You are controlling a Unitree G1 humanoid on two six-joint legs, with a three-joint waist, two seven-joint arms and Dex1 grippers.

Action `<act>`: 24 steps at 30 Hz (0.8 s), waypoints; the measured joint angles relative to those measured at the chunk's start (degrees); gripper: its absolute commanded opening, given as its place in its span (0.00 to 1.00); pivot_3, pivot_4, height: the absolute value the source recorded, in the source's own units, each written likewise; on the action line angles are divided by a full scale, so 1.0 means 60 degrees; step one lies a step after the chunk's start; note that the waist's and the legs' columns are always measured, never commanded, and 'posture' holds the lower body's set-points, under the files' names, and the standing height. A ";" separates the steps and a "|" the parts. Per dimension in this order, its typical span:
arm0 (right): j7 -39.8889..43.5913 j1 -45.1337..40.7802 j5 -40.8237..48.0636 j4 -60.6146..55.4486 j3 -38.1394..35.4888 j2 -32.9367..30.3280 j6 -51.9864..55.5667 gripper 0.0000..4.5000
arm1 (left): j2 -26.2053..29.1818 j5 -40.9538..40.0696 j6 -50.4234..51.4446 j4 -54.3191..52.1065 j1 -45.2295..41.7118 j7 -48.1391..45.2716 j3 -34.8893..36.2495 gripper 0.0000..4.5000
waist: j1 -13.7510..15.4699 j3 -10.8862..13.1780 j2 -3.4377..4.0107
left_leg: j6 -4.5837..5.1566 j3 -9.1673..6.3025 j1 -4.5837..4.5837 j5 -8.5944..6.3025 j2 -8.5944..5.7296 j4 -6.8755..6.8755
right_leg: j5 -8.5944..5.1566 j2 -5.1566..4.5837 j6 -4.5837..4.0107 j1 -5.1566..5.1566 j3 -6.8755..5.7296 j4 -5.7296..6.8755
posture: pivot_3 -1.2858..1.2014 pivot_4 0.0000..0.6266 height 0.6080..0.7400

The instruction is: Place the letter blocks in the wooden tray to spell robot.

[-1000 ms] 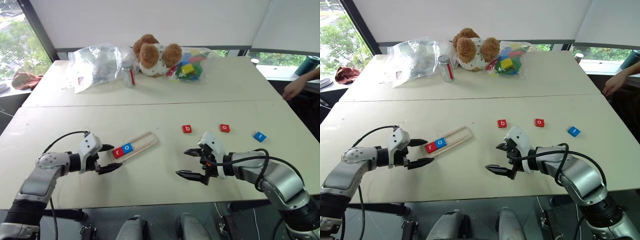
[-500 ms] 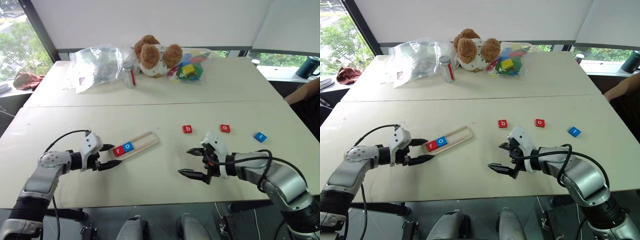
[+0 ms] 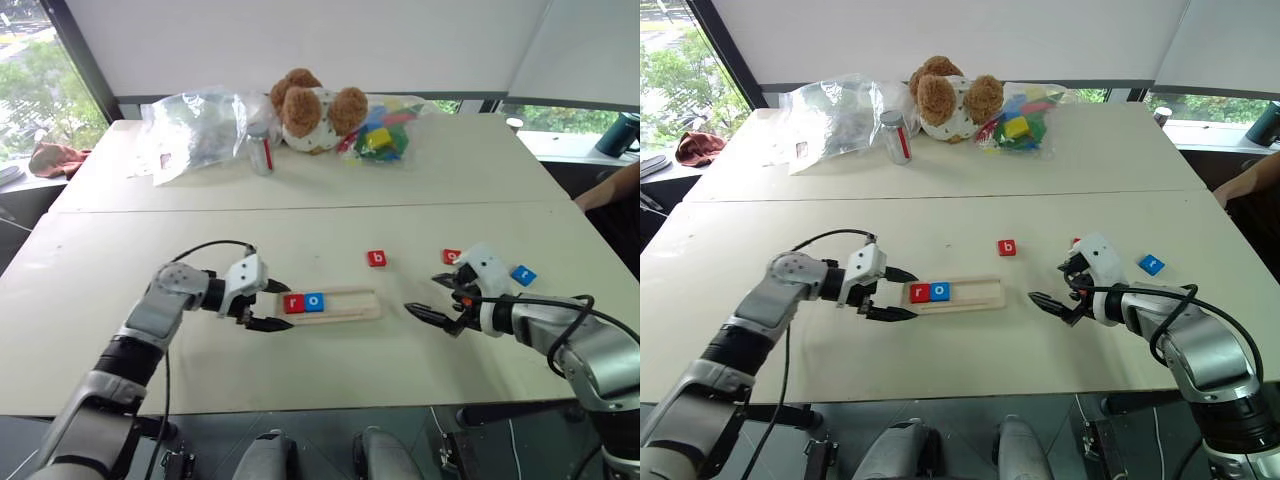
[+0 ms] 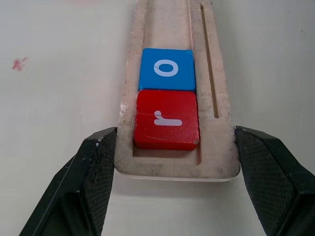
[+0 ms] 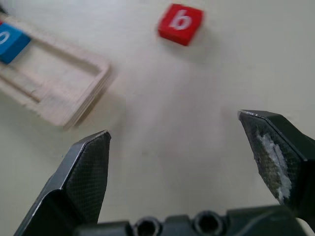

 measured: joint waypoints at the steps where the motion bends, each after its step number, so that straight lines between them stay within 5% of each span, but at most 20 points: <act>1: -0.0134 -0.0004 -0.0072 0.0017 -0.0039 0.0099 -0.0051 1.00 | -0.0079 0.0066 -0.0243 0.0320 -0.0155 -0.0083 -0.0008 0.68 | 0.0009 0.0000 0.0000 | 0.0000 -0.0002 0.0001 0.0000 0.0002 0.0000 | 0.0000 0.0004 0.0000 0.0000 -0.0002 0.0001 | 0.52 0.24 1.00; 6: -0.0644 -0.0020 -0.0242 -0.0023 -0.0058 0.0661 -0.0099 1.00 | -0.0386 0.0224 -0.0871 0.1329 -0.0648 -0.0303 -0.0003 0.68 | 0.0040 0.0000 0.0000 | 0.0003 0.0004 0.0004 0.0002 -0.0003 0.0023 | 0.0001 0.0004 0.0003 0.0014 0.0000 0.0013 | 0.52 0.24 1.00; 7: -0.0770 -0.0024 -0.0257 -0.0057 -0.0066 0.0788 -0.0065 1.00 | -0.0404 0.0221 -0.0959 0.1430 -0.0673 -0.0347 0.0005 0.91 | 0.0038 -0.0001 -0.0002 | 0.0004 0.0004 0.0006 0.0002 -0.0003 0.0024 | 0.0001 0.0004 0.0003 0.0018 -0.0001 0.0013 | 0.52 0.24 1.00; 8: -0.0925 -0.0035 -0.0261 -0.0104 -0.0068 0.0976 -0.0025 1.00 | -0.0407 0.0229 -0.1040 0.1546 -0.0687 -0.0410 0.0009 0.99 | 0.0037 -0.0002 -0.0003 | 0.0004 0.0004 0.0008 0.0002 -0.0002 0.0025 | 0.0001 0.0005 0.0003 0.0019 -0.0001 0.0013 | 0.52 0.24 1.00; 15: -0.1680 -0.0759 -0.0332 -0.0083 0.0099 0.1842 0.0669 1.00 | -0.0422 0.0227 -0.1425 0.1815 -0.0652 -0.0297 0.0143 0.99 | -0.0007 -0.0002 -0.0002 | 0.0004 0.0001 0.0015 0.0003 -0.0001 0.0024 | 0.0001 0.0009 0.0003 0.0018 -0.0002 0.0026 | 0.52 0.24 1.00; 24: -0.4614 -0.2468 -0.0750 0.0476 -0.0114 0.5035 0.2139 1.00 | 0.0924 -0.0525 0.0476 -0.0274 0.0832 0.0686 0.1720 0.99 | -0.0212 -0.0001 -0.0001 | -0.0007 -0.0010 -0.0009 0.0006 0.0018 -0.0007 | 0.0001 0.0011 0.0002 -0.0036 -0.0002 0.0049 | 0.52 0.24 1.00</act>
